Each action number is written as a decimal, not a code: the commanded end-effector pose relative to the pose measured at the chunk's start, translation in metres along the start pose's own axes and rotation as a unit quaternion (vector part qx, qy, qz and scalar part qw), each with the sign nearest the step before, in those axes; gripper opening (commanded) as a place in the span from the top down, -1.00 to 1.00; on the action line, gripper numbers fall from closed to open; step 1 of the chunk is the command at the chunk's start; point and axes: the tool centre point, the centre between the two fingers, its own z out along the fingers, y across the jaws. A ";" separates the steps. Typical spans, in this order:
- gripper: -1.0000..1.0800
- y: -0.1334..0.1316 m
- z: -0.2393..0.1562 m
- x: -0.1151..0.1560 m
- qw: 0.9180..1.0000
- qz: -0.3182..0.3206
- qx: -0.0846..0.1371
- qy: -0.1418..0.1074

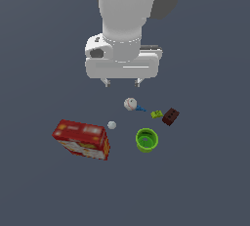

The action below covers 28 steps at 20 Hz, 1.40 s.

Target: Pick up a designated object from a clutter of objects.

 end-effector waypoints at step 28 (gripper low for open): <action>-0.23 -0.015 0.045 0.032 0.994 0.053 0.035 -0.084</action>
